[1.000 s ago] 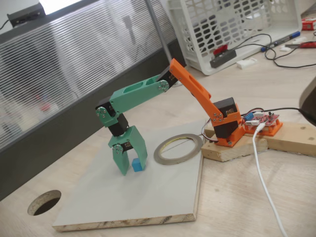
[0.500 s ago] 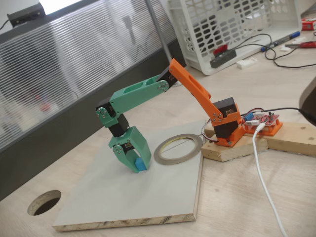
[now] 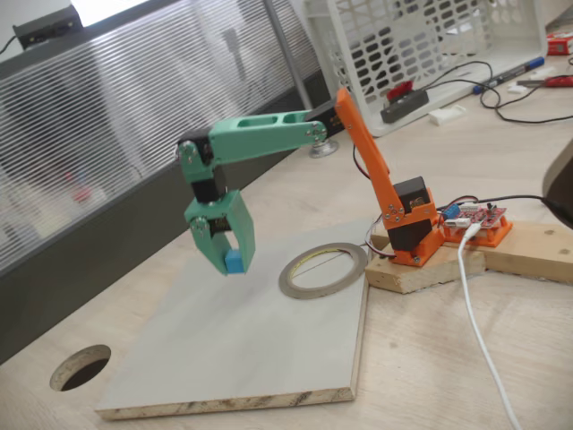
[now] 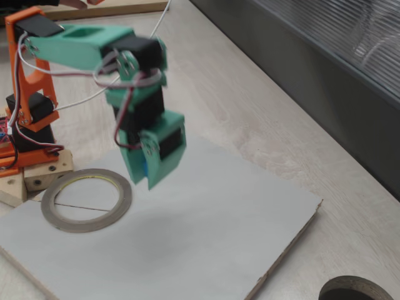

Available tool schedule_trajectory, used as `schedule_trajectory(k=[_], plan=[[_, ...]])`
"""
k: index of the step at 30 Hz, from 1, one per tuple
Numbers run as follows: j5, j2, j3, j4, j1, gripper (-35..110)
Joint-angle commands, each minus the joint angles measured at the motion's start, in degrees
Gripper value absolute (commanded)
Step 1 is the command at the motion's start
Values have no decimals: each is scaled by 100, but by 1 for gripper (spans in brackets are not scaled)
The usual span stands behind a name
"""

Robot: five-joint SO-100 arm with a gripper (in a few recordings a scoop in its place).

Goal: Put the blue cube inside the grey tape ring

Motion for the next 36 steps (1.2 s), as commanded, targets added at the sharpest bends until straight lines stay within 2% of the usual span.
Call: schedule_trajectory(k=[1, 9, 18, 27, 36], plan=[[105, 633, -18, 53, -79, 2], [62, 791, 334, -18, 105, 2], [44, 2821, 3524, -88, 1046, 2], [44, 3964, 6179, -1687, 1336, 2], [44, 4096, 6478, -2232, 1336, 2]])
